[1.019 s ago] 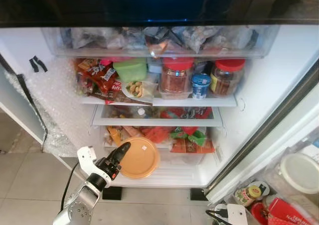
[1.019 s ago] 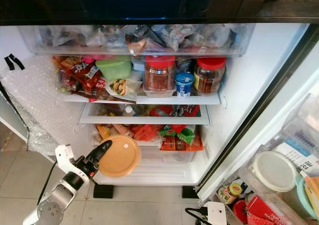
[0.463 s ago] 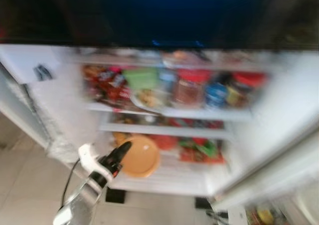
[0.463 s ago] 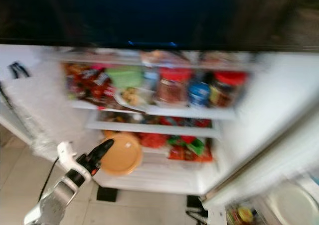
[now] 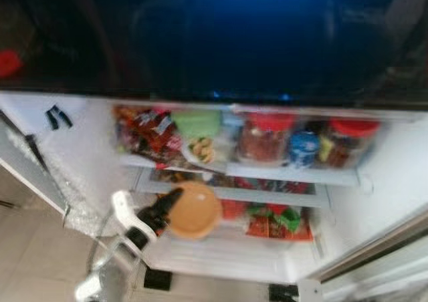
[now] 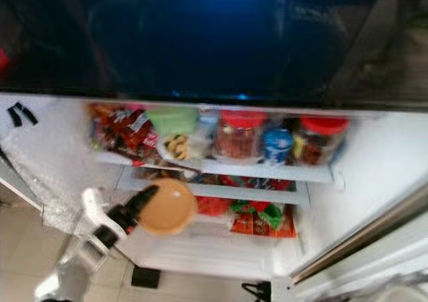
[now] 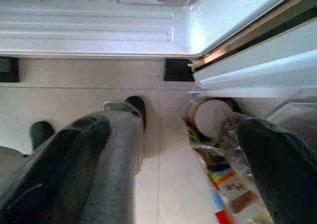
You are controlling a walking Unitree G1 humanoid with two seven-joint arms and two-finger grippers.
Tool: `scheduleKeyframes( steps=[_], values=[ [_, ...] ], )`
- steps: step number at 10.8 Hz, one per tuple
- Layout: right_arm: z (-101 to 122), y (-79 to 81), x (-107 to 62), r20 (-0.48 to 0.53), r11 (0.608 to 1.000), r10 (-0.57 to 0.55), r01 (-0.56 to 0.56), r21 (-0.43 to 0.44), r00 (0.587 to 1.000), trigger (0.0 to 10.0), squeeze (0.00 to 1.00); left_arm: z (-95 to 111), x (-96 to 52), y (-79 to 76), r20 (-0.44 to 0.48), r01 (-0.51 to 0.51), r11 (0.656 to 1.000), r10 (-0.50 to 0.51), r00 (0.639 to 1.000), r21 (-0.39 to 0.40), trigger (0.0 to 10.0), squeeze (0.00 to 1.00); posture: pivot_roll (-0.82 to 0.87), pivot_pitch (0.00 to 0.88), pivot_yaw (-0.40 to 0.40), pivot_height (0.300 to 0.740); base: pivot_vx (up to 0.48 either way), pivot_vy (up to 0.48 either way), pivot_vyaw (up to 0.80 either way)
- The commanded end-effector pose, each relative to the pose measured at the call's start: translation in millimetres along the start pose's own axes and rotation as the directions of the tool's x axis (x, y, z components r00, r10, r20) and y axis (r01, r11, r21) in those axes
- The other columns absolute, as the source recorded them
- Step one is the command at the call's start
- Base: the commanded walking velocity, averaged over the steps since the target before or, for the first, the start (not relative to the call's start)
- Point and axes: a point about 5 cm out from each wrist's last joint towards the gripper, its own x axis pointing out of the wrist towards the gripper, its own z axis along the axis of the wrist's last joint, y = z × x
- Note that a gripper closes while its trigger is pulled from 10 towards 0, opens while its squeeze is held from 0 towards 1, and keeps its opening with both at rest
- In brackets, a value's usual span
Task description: Restocking fridge
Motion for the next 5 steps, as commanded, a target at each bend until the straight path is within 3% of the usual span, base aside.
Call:
scheduleKeyframes(
  steps=[1, 5],
  values=[
    [4.2, -7.8, 0.2, 0.027, 0.999, -0.033, 0.033, 0.016, 0.999, 10.0, 0.00, -2.2, -3.9, 3.7, -0.008, -0.012, 1.000, 0.012, 1.000, -0.011, 10.0, 0.00, -0.03, 0.096, 0.009, 0.740, 0.000, 0.000, 0.00],
    [3.1, -6.5, 0.0, 0.024, 0.999, -0.032, 0.032, 0.027, 0.999, 10.0, 0.00, -0.3, 1.1, 1.5, -0.011, 0.004, 1.000, -0.004, 1.000, -0.010, 10.0, 0.00, -0.03, 0.100, 0.013, 0.740, 0.000, 0.000, 0.00]
  ],
)
